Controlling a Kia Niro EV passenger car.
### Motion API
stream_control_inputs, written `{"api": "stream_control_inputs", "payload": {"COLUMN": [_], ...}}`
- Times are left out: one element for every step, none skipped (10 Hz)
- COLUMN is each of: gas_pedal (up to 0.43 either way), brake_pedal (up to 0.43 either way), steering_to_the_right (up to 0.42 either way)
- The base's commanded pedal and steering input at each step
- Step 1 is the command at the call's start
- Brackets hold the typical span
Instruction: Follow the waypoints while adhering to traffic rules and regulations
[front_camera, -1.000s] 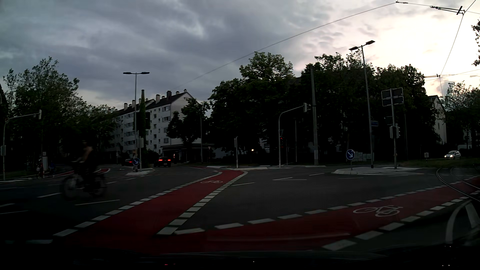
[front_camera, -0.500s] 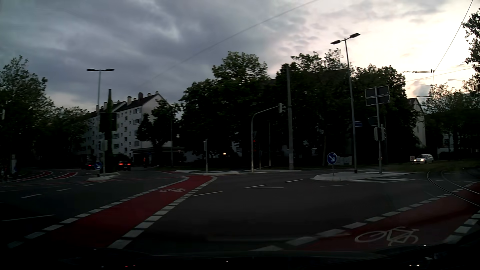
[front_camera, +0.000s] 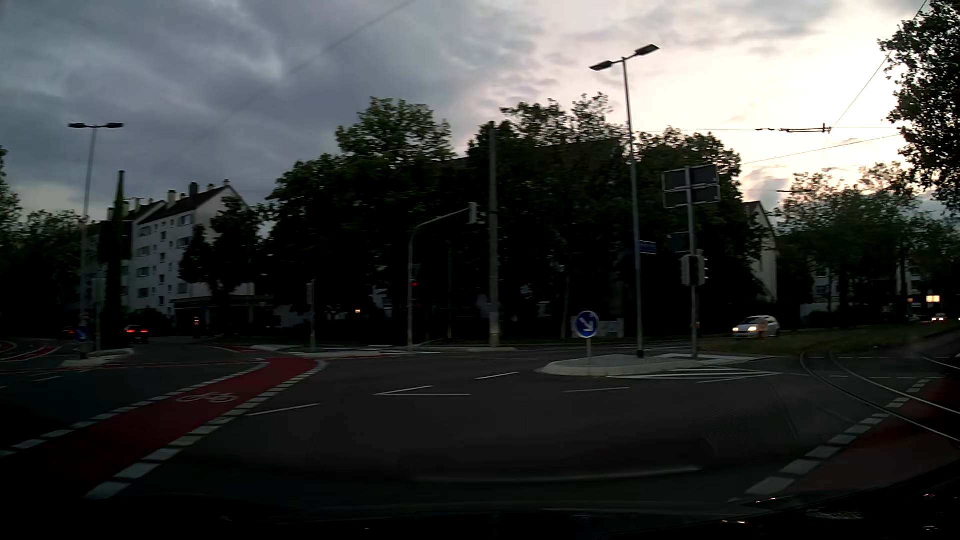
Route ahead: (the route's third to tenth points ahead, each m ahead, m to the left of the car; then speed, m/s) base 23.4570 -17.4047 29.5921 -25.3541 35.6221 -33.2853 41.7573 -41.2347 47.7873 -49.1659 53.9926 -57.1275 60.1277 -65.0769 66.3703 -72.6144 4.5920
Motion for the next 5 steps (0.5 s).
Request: {"api": "stream_control_inputs", "payload": {"gas_pedal": [0.118, 0.118, 0.13, 0.13, 0.13], "brake_pedal": [0.0, 0.0, 0.0, 0.0, 0.0], "steering_to_the_right": [0.323, 0.329, 0.334, 0.335, 0.335]}}
